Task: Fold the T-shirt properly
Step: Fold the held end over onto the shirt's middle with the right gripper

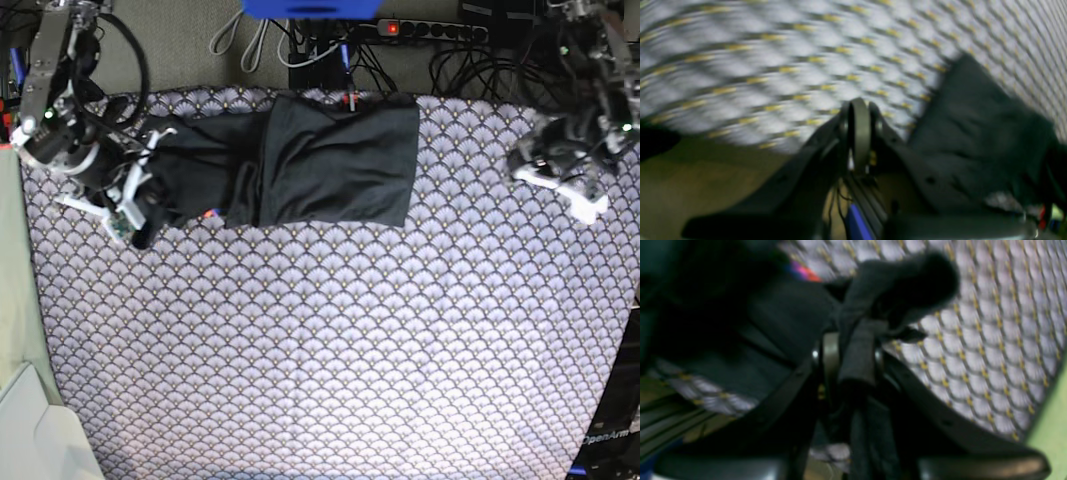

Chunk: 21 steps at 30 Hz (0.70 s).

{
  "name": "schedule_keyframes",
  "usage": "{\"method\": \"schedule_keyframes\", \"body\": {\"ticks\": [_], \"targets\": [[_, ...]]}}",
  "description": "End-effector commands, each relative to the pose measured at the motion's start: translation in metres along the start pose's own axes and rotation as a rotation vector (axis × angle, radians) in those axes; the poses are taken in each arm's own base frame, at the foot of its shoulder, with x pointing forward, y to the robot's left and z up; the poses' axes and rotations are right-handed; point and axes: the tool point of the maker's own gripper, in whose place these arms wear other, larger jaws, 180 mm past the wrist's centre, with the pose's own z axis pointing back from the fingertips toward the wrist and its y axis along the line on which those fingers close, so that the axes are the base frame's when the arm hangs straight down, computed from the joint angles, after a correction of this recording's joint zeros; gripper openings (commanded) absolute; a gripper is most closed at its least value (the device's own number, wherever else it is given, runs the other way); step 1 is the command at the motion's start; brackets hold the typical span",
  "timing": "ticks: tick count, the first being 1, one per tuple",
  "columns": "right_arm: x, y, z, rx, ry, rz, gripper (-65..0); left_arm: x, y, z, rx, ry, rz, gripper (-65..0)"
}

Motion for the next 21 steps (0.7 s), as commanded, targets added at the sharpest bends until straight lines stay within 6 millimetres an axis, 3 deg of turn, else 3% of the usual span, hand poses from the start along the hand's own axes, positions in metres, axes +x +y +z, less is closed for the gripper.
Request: {"method": "schedule_keyframes", "body": {"ticks": [1,5,8,14,21], "targets": [[0.009,0.001,0.002,-0.004,-0.024,0.015,-54.4,0.009,0.006,0.008,0.000,-0.026,0.033,-65.0],[0.028,0.029,-0.008,0.061,-0.063,0.012,-54.4,0.015,0.035,0.022,0.058,-0.067,0.099,-65.0],[0.053,0.046,-0.010,0.096,-0.129,0.024,-54.4,0.020,0.049,0.030,0.089,-0.083,0.105,-65.0],[0.092,0.089,-0.016,0.197,-0.222,0.026,-54.4,0.013,0.060,0.034,0.126,-0.067,0.096,-65.0],[0.124,0.139,-0.016,0.316,-0.302,0.004,-54.4,0.013,0.075,0.043,0.152,-0.088,0.137,-65.0]]}}
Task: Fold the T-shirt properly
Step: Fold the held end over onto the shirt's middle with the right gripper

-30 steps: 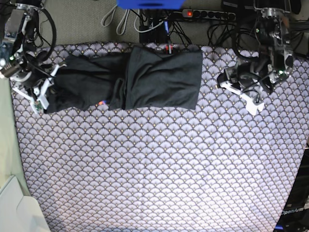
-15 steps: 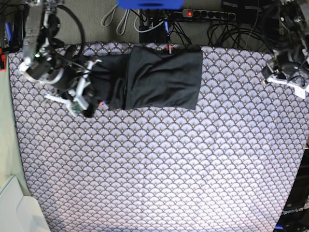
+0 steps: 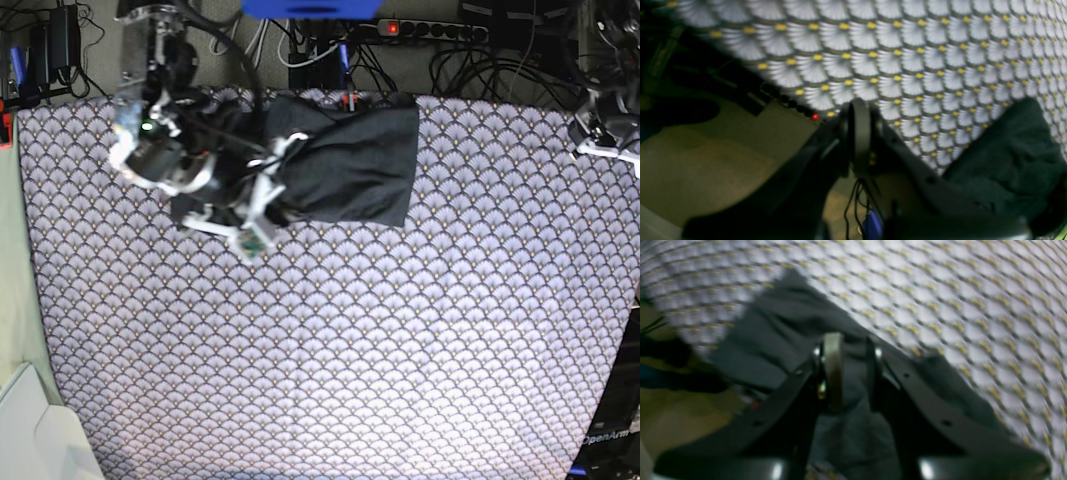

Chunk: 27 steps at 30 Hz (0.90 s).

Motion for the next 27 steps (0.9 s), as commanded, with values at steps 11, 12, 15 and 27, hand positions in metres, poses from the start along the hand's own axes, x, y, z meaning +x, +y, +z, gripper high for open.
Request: {"method": "schedule_keyframes", "body": {"ticks": [11,12,15,27], "targets": [[0.017,0.003,-0.012,0.022,-0.053,-0.022,-54.1,0.008,0.012,0.012,0.015,-0.033,0.038,-65.0],[0.014,-0.004,-0.011,-0.002,-0.044,-0.044,-54.0,0.008,0.011,0.012,0.012,-0.031,0.037,-65.0],[0.009,-0.018,-0.008,-0.050,-0.029,-0.090,-54.0,0.013,0.004,0.011,-0.006,-0.045,0.039,-65.0],[-0.001,-0.025,-0.007,-0.074,-0.001,-0.103,-54.0,0.021,-0.009,0.009,-0.046,-0.072,0.058,-65.0]]}}
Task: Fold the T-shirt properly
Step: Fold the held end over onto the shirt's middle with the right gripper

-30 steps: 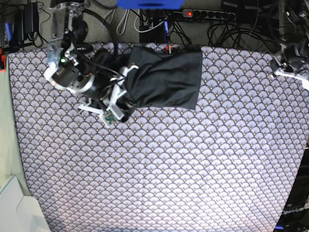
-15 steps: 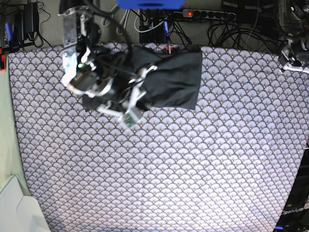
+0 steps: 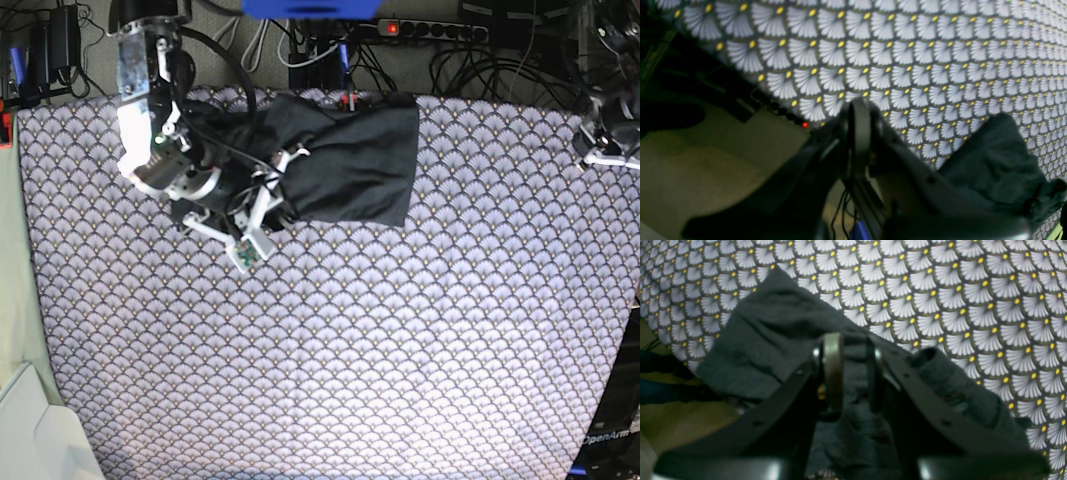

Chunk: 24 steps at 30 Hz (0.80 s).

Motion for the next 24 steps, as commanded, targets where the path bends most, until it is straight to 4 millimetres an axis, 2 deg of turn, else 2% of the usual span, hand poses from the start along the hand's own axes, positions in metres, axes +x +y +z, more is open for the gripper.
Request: {"method": "schedule_keyframes", "body": {"ticks": [1,12,18,24], "targets": [[0.013,-0.002,0.004,-0.001,-0.048,0.009,-54.4,0.008,-0.004,0.006,-0.014,-0.019,0.005,-65.0],[0.004,-0.014,0.007,-0.031,-0.015,0.012,-53.8,0.010,-0.004,0.006,-0.015,-0.028,0.005,-65.0],[-0.026,-0.044,-0.009,-0.183,0.064,-0.302,-48.3,0.015,-0.009,0.006,-0.028,-0.042,0.006,-65.0],[-0.032,-0.035,-0.013,-0.176,0.085,-0.322,-44.0,0.022,-0.013,0.007,-0.038,-0.060,0.003,-65.0]]}}
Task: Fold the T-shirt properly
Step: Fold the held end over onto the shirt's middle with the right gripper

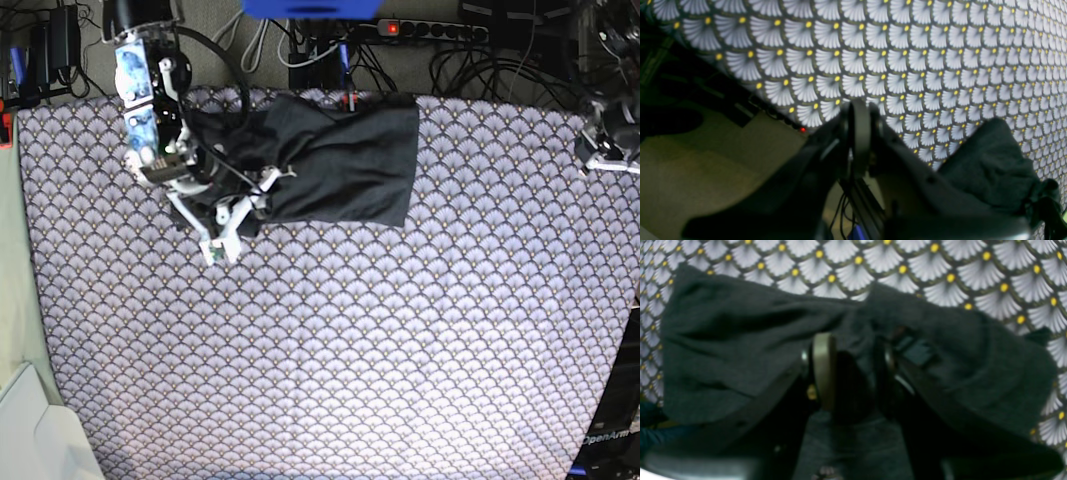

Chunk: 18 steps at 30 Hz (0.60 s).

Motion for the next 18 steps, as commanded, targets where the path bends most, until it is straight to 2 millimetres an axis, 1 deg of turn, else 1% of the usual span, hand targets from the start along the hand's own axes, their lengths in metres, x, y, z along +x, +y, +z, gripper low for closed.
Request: {"method": "schedule_keyframes", "body": {"ticks": [1,4,8,10,12,15,18], "targets": [[0.013,0.006,0.004,0.017,-0.044,0.006,-43.9,0.014,-0.007,0.006,-0.023,-0.038,0.004,-65.0],[0.010,0.012,0.002,0.031,-0.038,0.013,-44.0,0.016,-0.007,0.005,-0.023,-0.040,0.007,-65.0],[0.012,0.020,0.001,0.049,-0.040,-0.010,-43.6,0.022,-0.005,0.008,-0.014,-0.053,-0.004,-65.0],[0.016,0.023,0.005,0.056,-0.057,-0.011,-42.8,0.024,-0.005,0.008,-0.012,-0.055,-0.013,-65.0],[0.015,0.030,0.011,0.069,-0.068,-0.007,-38.9,0.025,-0.004,0.009,-0.010,-0.058,-0.014,-65.0],[0.022,0.035,0.021,0.079,-0.103,0.002,-32.5,0.029,-0.007,0.009,-0.018,-0.068,-0.014,-65.0],[0.023,0.036,0.021,0.079,-0.105,0.007,-28.0,0.033,-0.010,0.009,-0.022,-0.078,-0.013,-65.0]]}}
